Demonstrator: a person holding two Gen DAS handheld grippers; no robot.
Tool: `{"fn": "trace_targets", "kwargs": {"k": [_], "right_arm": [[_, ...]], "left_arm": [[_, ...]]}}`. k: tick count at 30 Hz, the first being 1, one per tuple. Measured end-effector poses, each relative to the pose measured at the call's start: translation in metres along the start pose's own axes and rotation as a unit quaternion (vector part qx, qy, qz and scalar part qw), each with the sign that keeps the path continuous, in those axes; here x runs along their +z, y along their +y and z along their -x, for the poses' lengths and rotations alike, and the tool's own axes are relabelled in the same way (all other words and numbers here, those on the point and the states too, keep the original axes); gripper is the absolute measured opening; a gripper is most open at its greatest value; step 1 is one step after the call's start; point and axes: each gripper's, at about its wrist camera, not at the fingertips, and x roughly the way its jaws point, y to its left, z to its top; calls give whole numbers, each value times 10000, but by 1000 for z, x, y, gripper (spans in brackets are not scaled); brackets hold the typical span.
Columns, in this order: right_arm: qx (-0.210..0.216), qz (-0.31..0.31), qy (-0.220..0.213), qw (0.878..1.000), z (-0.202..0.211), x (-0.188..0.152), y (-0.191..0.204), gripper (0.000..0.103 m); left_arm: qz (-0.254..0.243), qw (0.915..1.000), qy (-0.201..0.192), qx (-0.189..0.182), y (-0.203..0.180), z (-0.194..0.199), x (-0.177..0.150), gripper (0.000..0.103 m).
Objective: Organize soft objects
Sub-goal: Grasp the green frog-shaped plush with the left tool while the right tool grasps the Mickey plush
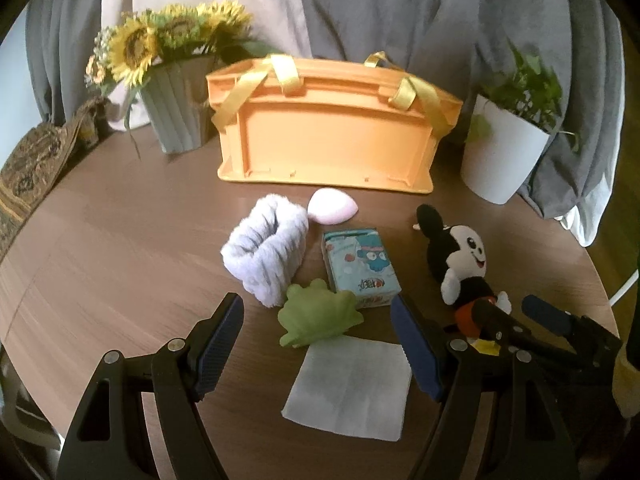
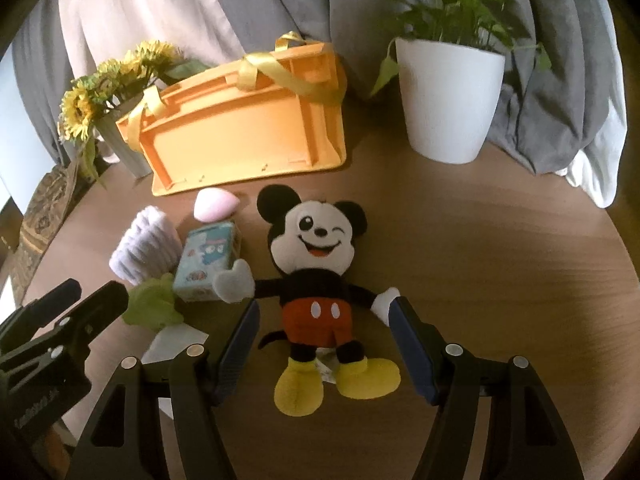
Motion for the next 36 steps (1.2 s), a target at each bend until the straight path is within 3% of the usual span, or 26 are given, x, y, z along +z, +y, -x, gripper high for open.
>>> {"fn": "trace_targets", "kwargs": {"k": [11,17,25,36], "right_arm": [[70,-63,210,9997,-21,-8,-3,67],[72,-37,252,9996,-31,-10,-3,60],[74,48,251,9996,-33,-11,-1,44],[-100,77,138,9998,-21,-13,4,41]], "left_arm": [[141,9995,257,75,-1,-25,-3,75],[126,9993,337,130,-1,-35,-4,74],[85,9990,447,-17,2,-39,-7,57],[-132,9996,269,-4,2,-28,-5,56]]}}
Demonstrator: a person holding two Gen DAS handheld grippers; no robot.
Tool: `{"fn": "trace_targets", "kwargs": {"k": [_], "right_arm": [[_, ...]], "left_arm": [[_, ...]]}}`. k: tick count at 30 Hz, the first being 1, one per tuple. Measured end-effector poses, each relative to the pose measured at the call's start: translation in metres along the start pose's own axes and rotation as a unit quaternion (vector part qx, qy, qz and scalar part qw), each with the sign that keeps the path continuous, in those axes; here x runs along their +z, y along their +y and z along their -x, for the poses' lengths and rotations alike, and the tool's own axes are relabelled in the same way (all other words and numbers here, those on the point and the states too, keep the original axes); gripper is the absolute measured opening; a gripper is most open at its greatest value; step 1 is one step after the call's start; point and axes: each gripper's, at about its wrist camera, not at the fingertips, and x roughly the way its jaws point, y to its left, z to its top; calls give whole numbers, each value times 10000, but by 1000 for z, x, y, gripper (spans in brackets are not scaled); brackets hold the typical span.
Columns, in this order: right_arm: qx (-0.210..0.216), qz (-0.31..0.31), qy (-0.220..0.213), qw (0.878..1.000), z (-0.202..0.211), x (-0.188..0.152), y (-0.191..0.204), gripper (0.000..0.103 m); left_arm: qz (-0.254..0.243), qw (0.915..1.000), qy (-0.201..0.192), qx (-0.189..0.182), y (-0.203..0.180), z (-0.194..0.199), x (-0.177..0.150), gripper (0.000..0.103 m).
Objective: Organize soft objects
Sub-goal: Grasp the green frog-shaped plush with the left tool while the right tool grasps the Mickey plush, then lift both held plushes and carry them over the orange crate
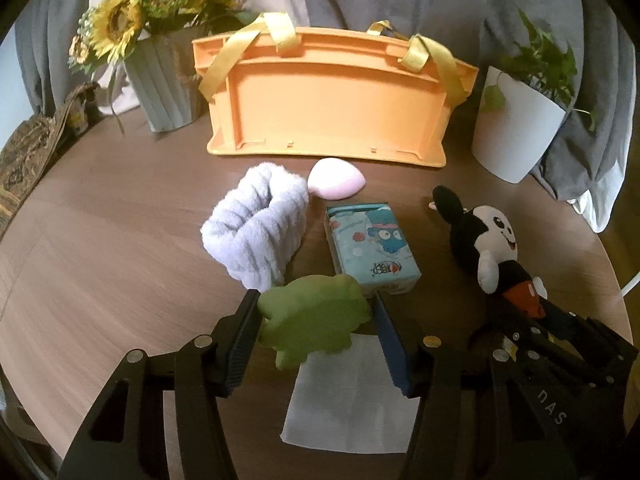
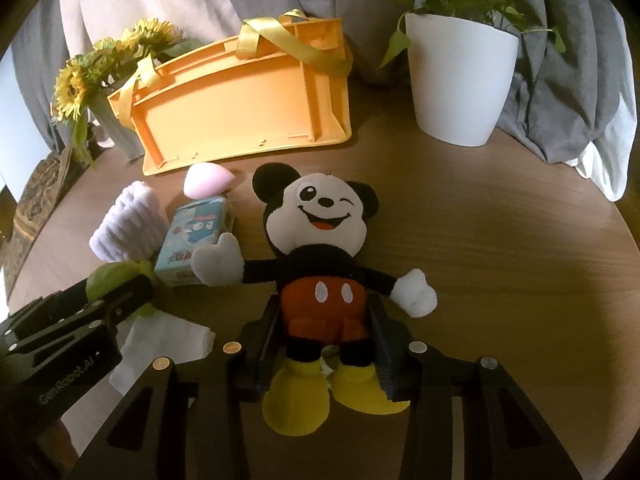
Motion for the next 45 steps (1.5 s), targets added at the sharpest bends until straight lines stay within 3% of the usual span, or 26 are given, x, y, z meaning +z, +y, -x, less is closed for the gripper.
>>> {"fn": "trace_targets", "kwargs": {"k": [20,45], "right_arm": [[37,-35,-381,9993,38,14,14,41],[165,-26,-1362,9905,99,72,56,41]], "left_arm": [[-89,9990,-386,-198,7,33,17,55],[-117,9867,-1577,-371,38,101,85,55]]}}
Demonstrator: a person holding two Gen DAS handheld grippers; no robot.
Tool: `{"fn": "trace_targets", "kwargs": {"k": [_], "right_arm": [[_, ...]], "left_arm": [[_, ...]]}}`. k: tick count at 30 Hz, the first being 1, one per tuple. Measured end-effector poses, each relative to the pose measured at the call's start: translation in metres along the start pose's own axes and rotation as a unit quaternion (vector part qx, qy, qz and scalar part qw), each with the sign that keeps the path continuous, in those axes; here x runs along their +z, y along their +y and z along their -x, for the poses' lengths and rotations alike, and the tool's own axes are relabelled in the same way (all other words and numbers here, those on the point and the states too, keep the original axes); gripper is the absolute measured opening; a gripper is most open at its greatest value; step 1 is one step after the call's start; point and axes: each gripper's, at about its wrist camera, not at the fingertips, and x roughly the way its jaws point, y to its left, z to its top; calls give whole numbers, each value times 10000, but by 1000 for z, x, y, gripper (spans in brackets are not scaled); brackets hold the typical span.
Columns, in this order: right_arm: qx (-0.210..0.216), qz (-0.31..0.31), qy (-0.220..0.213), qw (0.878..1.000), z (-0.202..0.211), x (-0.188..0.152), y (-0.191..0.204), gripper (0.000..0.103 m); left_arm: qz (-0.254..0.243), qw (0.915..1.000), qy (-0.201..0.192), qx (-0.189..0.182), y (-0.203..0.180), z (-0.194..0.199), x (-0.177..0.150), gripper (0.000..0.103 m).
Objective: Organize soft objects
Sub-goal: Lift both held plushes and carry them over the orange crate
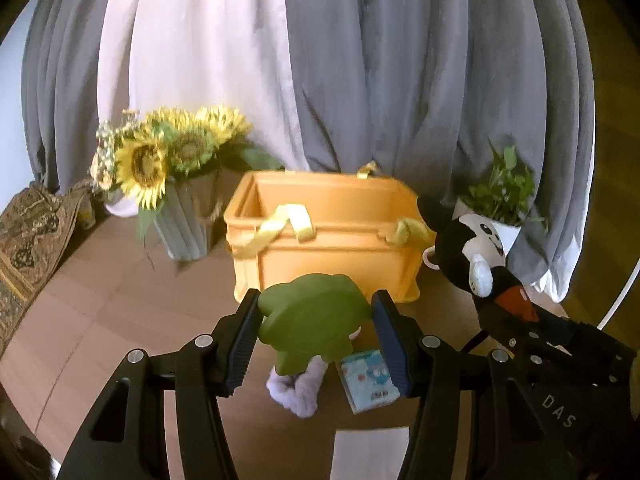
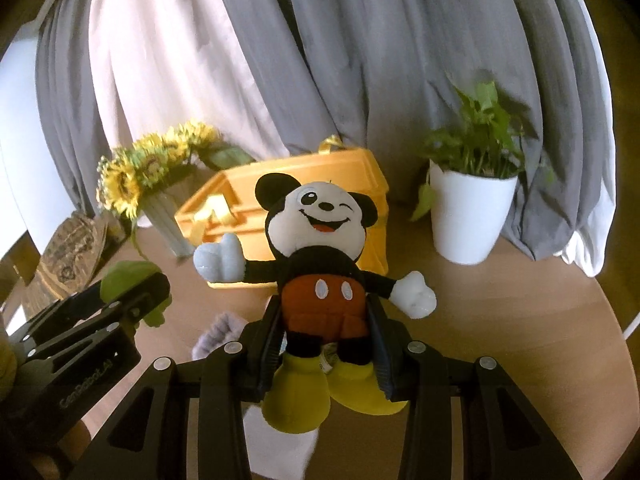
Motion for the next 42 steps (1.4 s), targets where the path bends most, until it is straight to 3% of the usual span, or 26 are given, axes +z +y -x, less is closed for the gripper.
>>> {"fn": "trace_targets", "kwargs": {"k": [23,42], "right_arm": [[-150,-11,-727,9972,2,55,46,41],[-228,47,-1004,9947,-37,100,55,41]], "left_arm": [[-226,9963,-735,-381,37,-3,64,55],[-355,9931,-921,-630,41,-54,110,55]]}}
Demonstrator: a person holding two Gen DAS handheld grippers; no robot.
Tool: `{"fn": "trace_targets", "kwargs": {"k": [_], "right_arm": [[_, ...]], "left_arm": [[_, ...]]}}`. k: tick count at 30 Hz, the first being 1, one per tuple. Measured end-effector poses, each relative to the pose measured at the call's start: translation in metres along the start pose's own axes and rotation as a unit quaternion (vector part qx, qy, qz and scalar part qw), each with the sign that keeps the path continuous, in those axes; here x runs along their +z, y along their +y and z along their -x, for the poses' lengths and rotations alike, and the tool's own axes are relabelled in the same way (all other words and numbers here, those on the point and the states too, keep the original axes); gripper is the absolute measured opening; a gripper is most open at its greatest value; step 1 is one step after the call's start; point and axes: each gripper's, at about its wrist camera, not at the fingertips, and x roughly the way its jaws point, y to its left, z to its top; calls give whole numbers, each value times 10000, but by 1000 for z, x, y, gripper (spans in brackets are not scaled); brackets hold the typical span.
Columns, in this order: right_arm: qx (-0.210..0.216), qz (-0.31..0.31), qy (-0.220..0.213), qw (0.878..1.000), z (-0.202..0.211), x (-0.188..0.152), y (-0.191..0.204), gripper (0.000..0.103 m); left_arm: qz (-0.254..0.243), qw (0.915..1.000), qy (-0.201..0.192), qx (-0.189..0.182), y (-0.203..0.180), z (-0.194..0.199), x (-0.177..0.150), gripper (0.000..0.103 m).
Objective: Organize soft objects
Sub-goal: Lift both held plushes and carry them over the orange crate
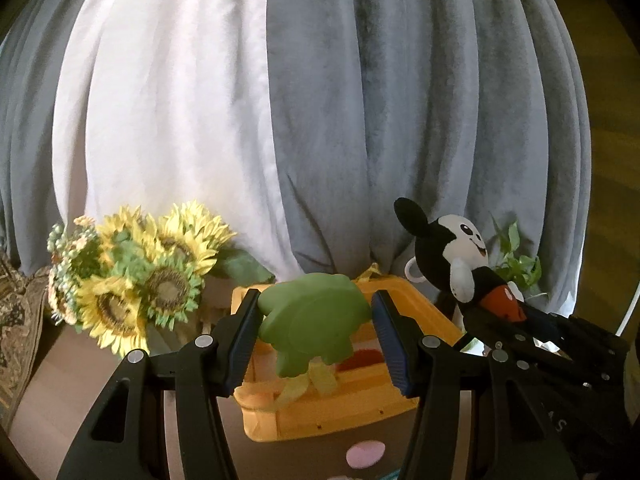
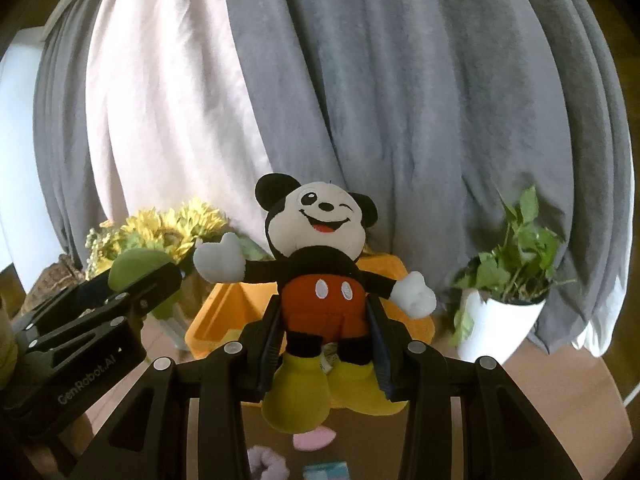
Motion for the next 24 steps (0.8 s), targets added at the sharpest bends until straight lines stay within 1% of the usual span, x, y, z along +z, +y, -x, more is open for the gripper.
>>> {"fn": "trace_targets", "kwargs": {"k": [5,11,18,24], "right_arm": [[27,90,29,10000,-25,8,-4,41],[102,159,172,9997,-65,13,-11,41],[195,186,417,9988,-113,8,-20,41],[193,205,635,9976,-148,1,-27,41]], "left_arm": [[-25,10000,49,6,4,-25,3,55],[-9,9997,219,97,10,-62,0,55],[0,9986,491,218,17,-108,-12,55],[0,9974,682,222,19,-140,-23,55]]}}
